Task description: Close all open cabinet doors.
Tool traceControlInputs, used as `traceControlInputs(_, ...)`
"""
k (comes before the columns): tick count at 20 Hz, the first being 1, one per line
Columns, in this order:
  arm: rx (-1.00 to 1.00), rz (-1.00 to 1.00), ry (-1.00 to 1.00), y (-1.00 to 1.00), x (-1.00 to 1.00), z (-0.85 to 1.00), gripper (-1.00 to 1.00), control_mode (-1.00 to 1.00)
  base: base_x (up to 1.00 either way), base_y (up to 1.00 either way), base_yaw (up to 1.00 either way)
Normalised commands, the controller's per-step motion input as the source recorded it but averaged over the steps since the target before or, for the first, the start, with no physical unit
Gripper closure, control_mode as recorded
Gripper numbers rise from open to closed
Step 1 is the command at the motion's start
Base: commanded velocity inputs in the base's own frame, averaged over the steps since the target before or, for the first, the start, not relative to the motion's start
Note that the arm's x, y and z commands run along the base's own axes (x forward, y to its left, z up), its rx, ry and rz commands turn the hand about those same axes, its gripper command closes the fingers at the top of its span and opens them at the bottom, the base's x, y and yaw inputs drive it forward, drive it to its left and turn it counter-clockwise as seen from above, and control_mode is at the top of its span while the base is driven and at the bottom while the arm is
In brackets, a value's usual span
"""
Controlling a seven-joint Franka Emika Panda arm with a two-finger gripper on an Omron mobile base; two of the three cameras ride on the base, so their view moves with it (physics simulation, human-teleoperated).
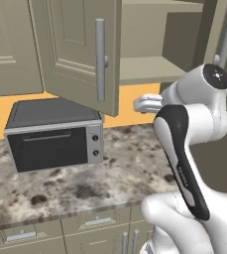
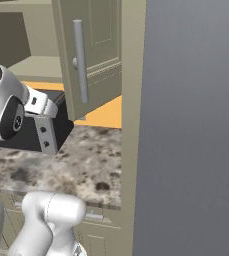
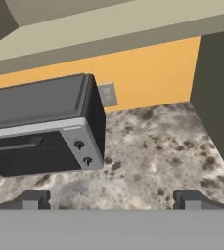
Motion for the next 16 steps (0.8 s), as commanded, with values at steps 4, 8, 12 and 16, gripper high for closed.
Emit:
traceControlInputs(4, 0.1, -0.06, 0.0, 0.1, -0.52, 0.25, -1.0, -1.0, 0.0, 0.0, 0.0)
traceControlInputs(8, 0.09, 0.0, 0.0, 0.15, -0.54, 0.24, -1.0, -1.0, 0.0, 0.0, 0.0)
traceControlInputs(12, 0.05, 0.0, 0.0, 0.23, -0.47, 0.2, -1.0, -1.0, 0.0, 0.0, 0.0)
traceControlInputs(16, 0.02, -0.01, 0.0, 0.3, -0.42, 0.16, -1.0, -1.0, 0.0, 0.0, 0.0)
